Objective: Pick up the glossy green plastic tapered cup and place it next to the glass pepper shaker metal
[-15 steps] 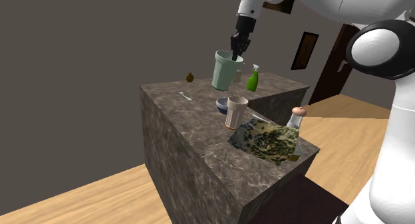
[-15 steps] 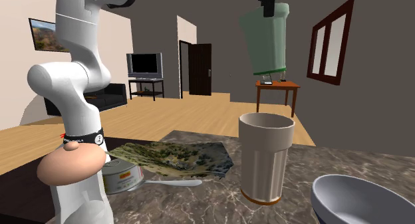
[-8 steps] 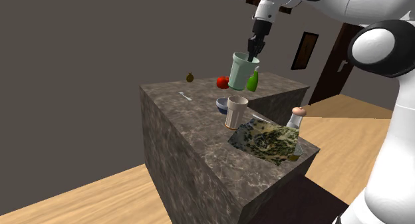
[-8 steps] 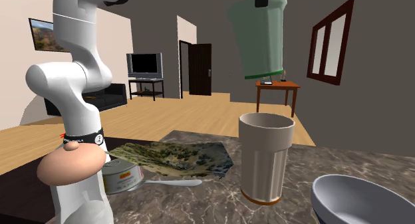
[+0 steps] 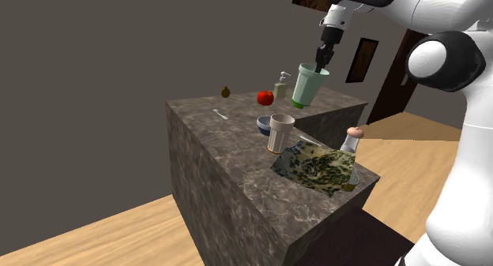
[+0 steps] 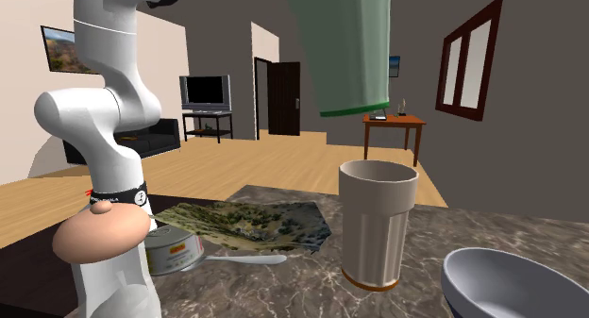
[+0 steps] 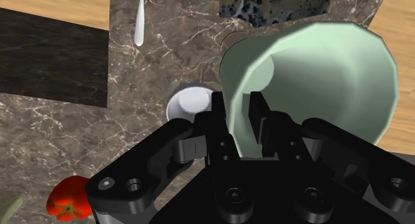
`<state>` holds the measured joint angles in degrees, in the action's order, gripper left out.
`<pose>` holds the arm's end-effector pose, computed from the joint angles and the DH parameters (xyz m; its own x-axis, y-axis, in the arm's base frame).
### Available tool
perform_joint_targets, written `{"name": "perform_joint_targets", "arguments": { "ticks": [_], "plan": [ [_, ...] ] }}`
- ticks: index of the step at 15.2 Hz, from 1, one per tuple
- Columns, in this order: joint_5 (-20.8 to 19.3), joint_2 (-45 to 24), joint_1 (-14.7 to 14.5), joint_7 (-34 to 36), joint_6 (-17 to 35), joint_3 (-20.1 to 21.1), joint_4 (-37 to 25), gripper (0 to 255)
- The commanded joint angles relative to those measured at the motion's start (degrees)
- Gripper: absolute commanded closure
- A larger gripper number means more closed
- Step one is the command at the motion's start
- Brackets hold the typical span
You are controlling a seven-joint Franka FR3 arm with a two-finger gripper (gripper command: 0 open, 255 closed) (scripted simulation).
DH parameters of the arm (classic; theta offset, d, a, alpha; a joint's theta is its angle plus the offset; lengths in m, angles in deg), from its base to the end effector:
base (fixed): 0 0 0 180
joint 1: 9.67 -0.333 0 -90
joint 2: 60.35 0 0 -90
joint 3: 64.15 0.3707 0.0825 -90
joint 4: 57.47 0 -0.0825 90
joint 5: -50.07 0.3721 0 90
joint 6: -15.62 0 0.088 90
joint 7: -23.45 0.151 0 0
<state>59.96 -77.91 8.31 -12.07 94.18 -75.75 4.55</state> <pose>0.5694 -0.2609 0.6612 0.9883 0.1425 0.0541 0.1471 -0.9846 -0.0949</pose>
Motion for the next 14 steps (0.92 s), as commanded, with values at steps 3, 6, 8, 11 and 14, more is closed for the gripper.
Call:
{"name": "perform_joint_targets", "arguments": {
  "ticks": [3, 6, 8, 11, 14],
  "plan": [
    [1.17, -3.27, 4.19, -4.92, -2.17, -1.50, -4.79, 255],
    [1.69, -4.85, 6.22, -7.24, -2.49, -2.11, -6.36, 255],
    [1.28, -3.42, 5.70, -7.43, -0.06, -2.14, -2.52, 255],
    [0.81, -1.75, 5.10, -7.68, 3.24, -2.17, 2.45, 255],
    [0.46, -0.46, 4.64, -7.90, 6.26, -2.16, 6.74, 255]
  ]
}}
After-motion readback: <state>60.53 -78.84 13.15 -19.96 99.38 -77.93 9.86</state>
